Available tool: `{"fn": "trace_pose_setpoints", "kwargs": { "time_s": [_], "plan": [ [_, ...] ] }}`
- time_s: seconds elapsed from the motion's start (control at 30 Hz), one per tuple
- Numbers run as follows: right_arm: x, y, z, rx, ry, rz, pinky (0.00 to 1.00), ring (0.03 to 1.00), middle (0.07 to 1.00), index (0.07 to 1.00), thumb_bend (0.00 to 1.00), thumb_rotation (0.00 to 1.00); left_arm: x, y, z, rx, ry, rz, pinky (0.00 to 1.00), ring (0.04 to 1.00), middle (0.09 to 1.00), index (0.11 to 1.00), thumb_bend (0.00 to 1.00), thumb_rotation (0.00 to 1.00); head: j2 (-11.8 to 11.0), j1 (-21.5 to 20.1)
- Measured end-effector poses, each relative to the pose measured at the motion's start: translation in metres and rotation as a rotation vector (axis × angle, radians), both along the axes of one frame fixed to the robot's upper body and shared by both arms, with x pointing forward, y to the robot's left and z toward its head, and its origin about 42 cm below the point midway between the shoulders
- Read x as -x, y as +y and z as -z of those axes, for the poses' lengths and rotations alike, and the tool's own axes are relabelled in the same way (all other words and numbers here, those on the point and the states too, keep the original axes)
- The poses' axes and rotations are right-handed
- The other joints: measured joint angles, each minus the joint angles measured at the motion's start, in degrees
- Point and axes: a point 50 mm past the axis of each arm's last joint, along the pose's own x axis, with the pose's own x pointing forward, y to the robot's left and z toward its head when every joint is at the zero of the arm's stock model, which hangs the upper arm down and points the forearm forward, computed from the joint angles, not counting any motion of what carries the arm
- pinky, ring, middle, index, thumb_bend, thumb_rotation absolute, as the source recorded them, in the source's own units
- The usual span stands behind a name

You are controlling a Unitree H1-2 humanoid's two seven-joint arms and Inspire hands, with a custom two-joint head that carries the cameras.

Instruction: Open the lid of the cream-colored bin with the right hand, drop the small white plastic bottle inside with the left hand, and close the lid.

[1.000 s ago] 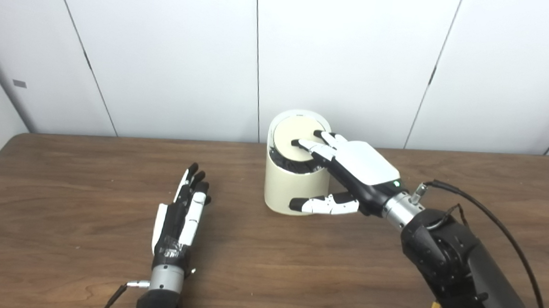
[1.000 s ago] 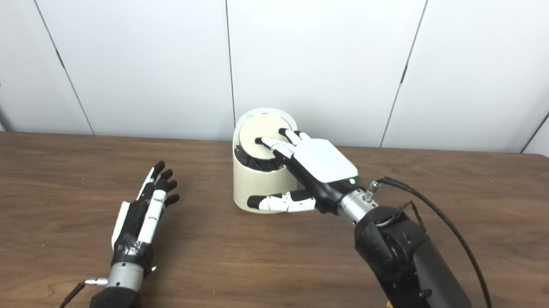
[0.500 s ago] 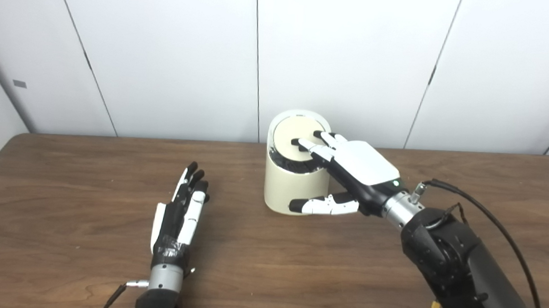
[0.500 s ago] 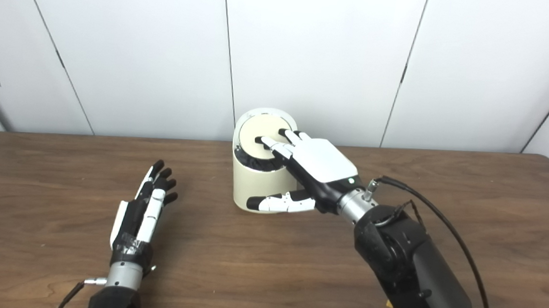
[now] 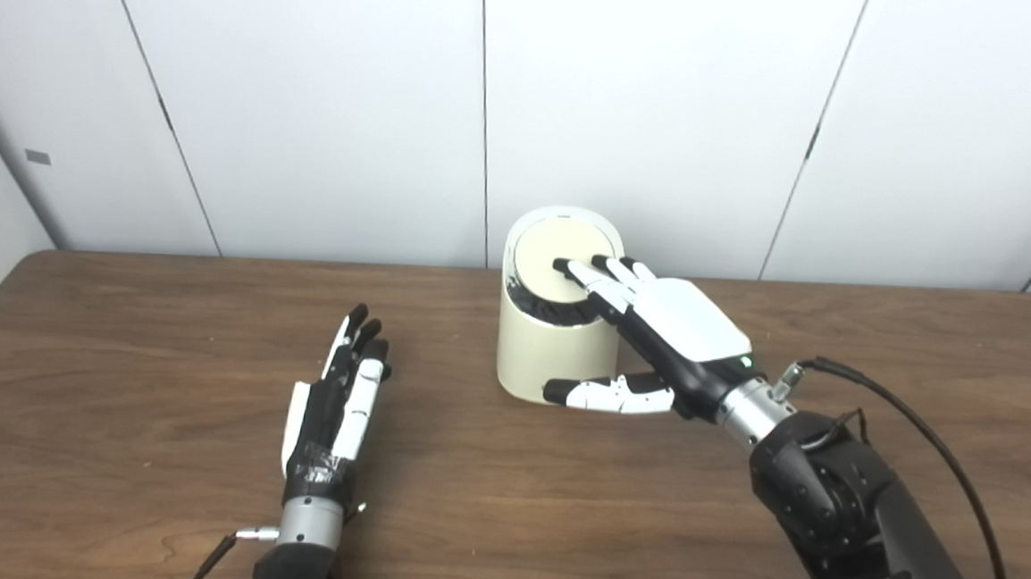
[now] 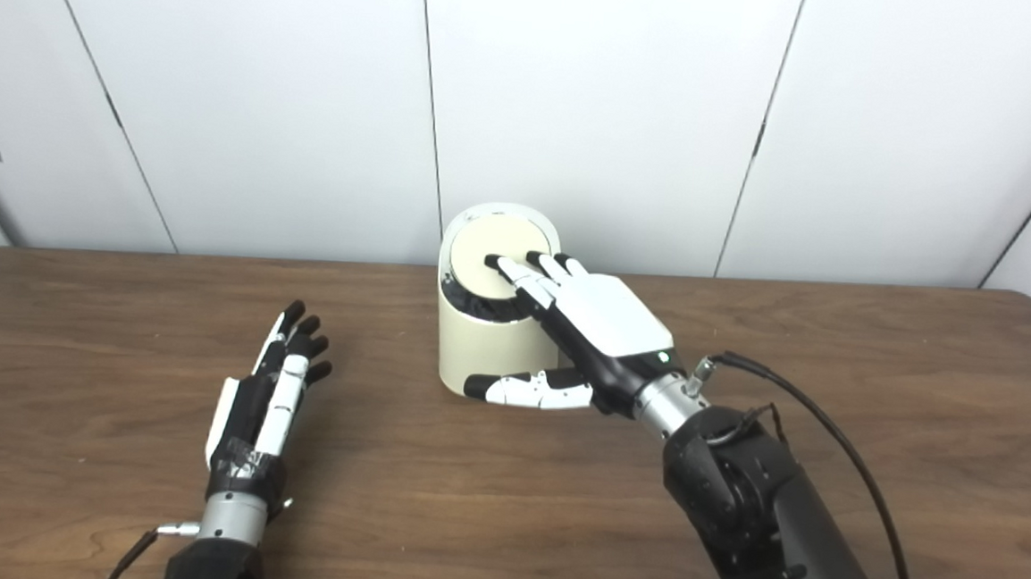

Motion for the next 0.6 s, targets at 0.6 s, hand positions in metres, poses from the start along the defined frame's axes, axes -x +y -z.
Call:
{"fn": "trace_pose_setpoints", "kwargs": {
  "time_s": [0.6],
  "plan": [
    [0.018,-0.046,0.017,-0.147,-0.006,0.165,1.0,1.0,1.0,1.0,0.52,0.99,0.0,0.004,0.002,-0.001,0.005,0.002,0.89,0.928,0.959,0.994,0.54,0.89,-1.0,-1.4]
  ]
}}
